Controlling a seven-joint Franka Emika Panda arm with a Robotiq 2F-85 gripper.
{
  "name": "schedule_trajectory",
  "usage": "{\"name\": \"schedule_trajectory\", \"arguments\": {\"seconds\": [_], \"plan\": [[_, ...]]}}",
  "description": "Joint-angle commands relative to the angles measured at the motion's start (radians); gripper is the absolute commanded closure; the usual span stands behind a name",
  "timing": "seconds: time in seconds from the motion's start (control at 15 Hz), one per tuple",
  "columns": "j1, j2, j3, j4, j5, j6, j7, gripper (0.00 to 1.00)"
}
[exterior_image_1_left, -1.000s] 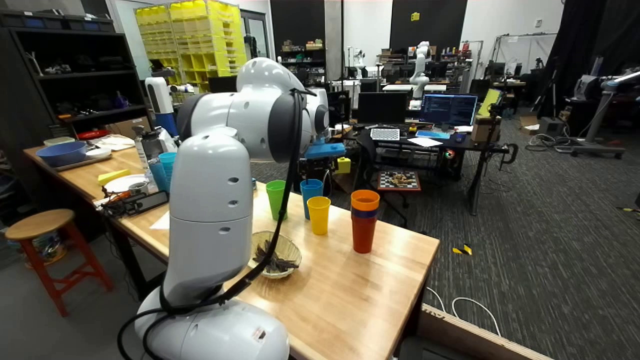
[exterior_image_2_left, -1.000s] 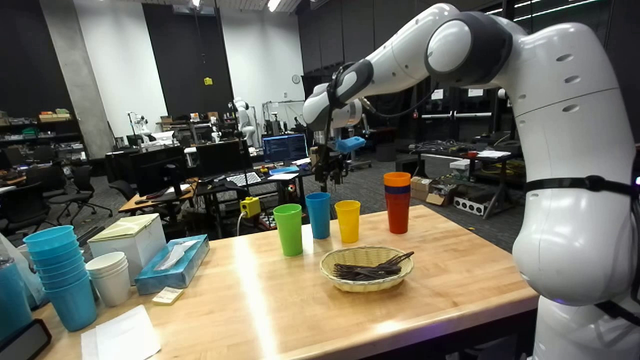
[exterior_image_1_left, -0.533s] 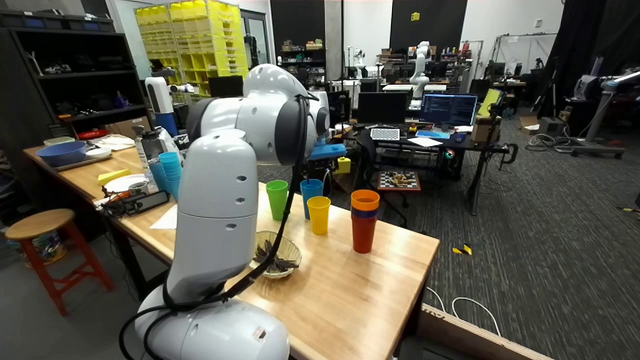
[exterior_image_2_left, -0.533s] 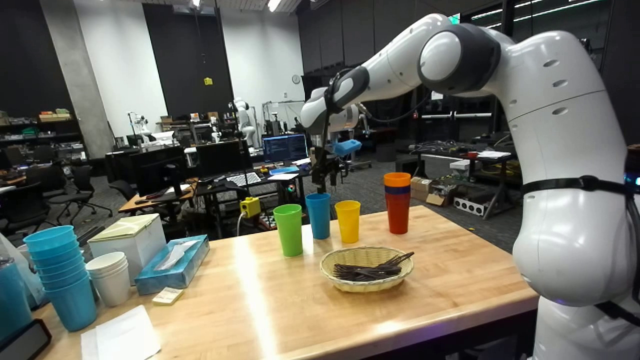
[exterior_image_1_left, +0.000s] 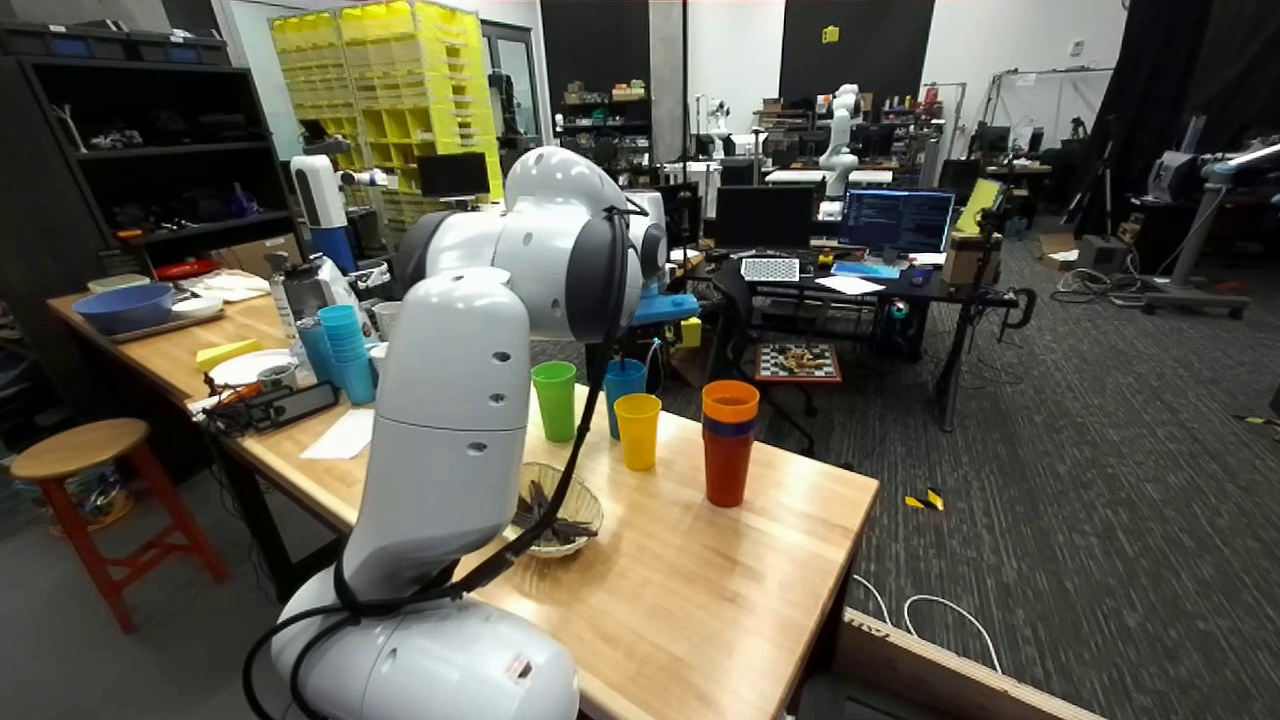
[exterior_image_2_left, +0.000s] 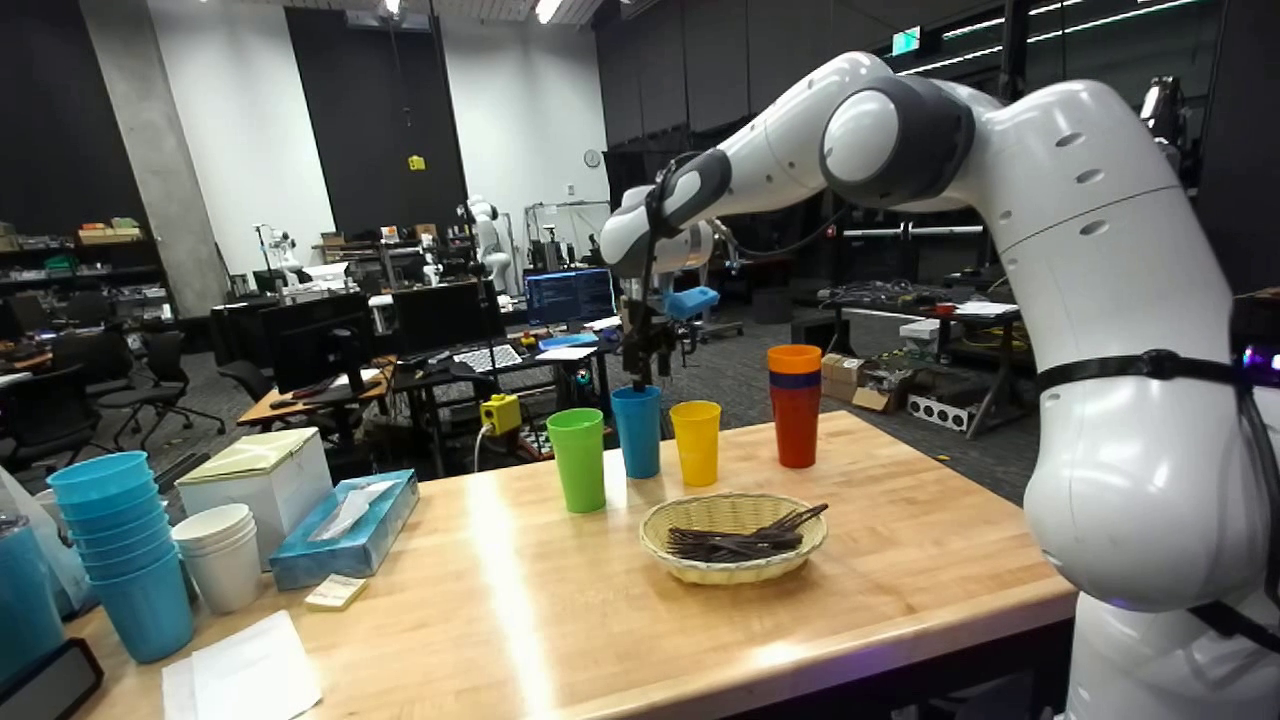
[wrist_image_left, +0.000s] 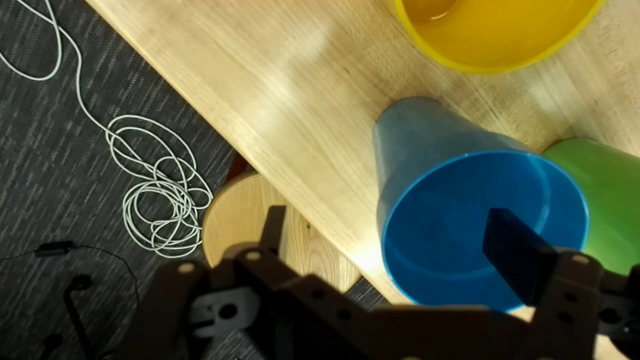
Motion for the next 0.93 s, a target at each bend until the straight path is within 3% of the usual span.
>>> {"name": "schedule_trajectory", "arguments": {"seconds": [0.0, 0.13, 0.67, 0.87], "plan": [[-0.004, 0.035, 0.004, 0.067, -0.003, -0.029, -0.019, 0.26], [-0.003, 0.046, 0.005, 0.090, -0.002, -0.038, -0.021, 0.35], [-0.007, 0.062, 0.008, 0.131, 0.008, -0.067, -0.030, 0.96], [-0.011, 0.059, 0.013, 0.128, 0.023, -0.089, -0.038, 1.00]]}}
